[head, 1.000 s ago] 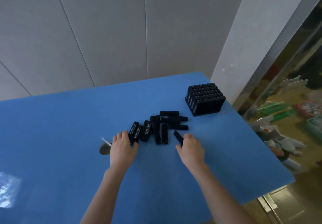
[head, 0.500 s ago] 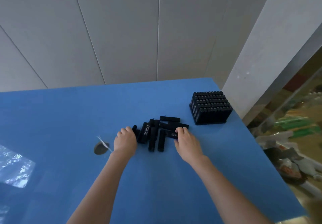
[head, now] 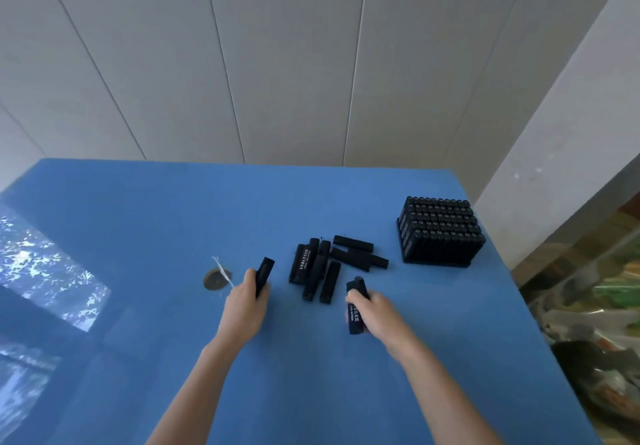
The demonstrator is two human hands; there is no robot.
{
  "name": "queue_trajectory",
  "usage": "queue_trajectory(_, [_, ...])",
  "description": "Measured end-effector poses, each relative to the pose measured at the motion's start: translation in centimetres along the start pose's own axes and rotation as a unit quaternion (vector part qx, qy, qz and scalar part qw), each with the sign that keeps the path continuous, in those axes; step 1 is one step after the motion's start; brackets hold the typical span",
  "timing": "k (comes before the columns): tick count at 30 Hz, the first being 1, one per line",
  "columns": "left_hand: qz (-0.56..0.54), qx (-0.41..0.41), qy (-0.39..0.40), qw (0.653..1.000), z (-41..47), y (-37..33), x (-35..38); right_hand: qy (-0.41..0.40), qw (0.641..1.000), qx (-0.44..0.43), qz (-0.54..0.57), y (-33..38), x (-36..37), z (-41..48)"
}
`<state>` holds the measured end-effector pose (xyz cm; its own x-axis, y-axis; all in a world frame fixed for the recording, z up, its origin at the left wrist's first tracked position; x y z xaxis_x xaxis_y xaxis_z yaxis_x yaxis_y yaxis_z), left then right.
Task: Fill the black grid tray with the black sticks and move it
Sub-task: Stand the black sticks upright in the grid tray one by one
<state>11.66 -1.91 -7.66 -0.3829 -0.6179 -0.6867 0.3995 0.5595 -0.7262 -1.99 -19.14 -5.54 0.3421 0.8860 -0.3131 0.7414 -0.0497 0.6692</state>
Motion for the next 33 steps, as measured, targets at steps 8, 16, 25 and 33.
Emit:
queue_trajectory(8, [-0.413,-0.118,-0.073,0.900,-9.4,-0.3,-3.9,0.267,0.895,0.012,0.357,1.8,6.6,-5.4])
queue_trajectory(16, [-0.456,-0.132,-0.137,0.869,-18.0,2.5,-10.8,0.304,0.929,-0.041,0.208,3.2,15.8,-11.7])
queue_trajectory(25, [-0.441,-0.124,-0.198,0.867,-28.3,8.0,-21.1,0.313,0.939,-0.065,0.128,2.6,33.2,-20.1])
queue_trajectory(33, [-0.440,-0.113,-0.279,0.846,-36.5,15.0,-30.6,0.388,0.910,-0.034,0.142,3.7,44.7,-26.3])
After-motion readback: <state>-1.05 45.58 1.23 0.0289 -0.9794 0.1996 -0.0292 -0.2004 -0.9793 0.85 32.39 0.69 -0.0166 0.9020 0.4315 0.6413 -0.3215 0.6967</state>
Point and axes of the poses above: each hand's wrist, its own z-axis towards the middle knuckle, its own x-axis out of the palm, y = z × x, the point moved 4 cm from there along z, towards the middle knuckle, and after that the axes turned 15 degrees about x, right-handed, at the moved point
